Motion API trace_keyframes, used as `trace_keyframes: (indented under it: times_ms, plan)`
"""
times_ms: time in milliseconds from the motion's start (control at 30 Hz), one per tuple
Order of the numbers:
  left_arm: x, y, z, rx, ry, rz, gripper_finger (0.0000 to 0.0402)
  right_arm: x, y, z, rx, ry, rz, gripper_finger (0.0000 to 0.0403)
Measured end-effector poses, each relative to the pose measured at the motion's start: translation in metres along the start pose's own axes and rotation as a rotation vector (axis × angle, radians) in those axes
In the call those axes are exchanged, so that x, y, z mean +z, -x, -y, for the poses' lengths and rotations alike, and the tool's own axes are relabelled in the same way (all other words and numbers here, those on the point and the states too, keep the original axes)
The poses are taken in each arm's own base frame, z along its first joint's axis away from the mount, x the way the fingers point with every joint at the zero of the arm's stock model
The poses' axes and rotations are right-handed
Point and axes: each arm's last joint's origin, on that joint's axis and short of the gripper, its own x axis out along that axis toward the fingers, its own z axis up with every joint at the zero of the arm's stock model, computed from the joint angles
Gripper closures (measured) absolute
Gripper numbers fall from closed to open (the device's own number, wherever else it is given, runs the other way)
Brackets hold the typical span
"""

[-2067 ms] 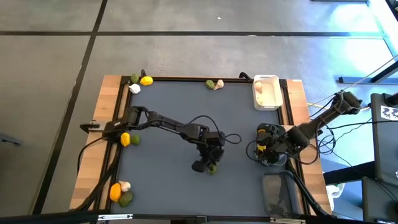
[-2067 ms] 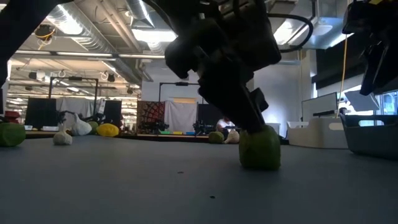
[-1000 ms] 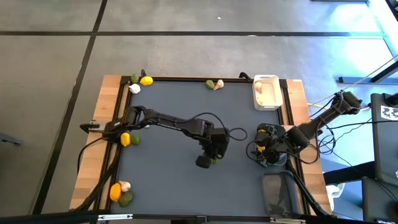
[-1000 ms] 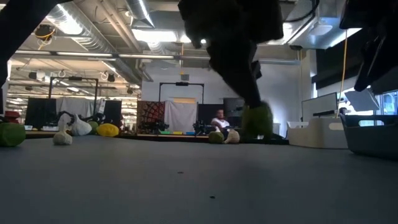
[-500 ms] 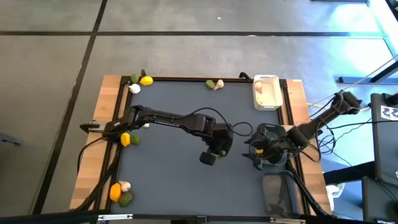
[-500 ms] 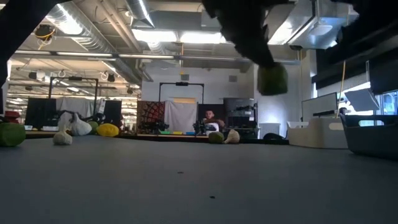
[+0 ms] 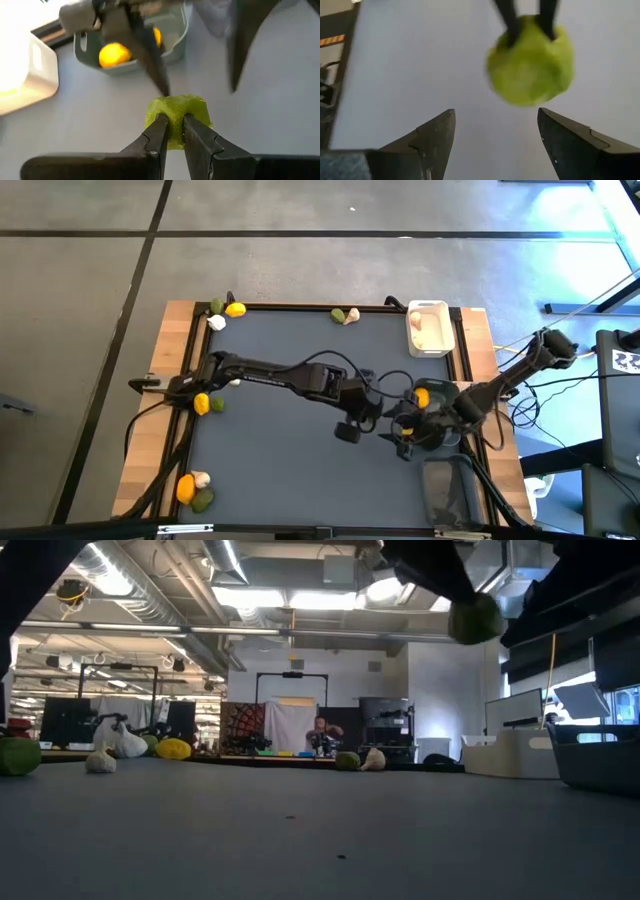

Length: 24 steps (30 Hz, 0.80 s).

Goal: Sort produce into baskets
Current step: Put the green lime into the black bin

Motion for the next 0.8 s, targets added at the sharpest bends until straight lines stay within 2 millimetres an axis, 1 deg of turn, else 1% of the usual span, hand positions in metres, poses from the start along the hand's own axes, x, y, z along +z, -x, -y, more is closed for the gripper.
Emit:
trace_keyframes:
  times_ms: [300, 500, 633, 733, 800]
  plan:
    - [0.006, 0.002, 0.008, 0.003, -0.002, 0.038, 0.0353, 0.002, -0.001, 0.001, -0.090, 0.000, 0.078, 0.0123]
    - [0.007, 0.002, 0.010, -0.002, -0.005, 0.048, 0.0353, 0.011, -0.001, -0.006, -0.013, 0.070, 0.146, 0.0123]
    - [0.007, 0.002, 0.009, -0.002, -0.003, 0.048, 0.0353, 0.011, -0.001, -0.005, -0.018, 0.094, 0.140, 0.0123]
    - [0.007, 0.002, 0.009, -0.002, -0.003, 0.050, 0.0353, 0.010, -0.001, -0.005, -0.020, 0.096, 0.136, 0.0135]
    - [0.007, 0.002, 0.010, -0.003, 0.000, 0.051, 0.0353, 0.010, -0.001, -0.005, -0.014, 0.096, 0.132, 0.0158]
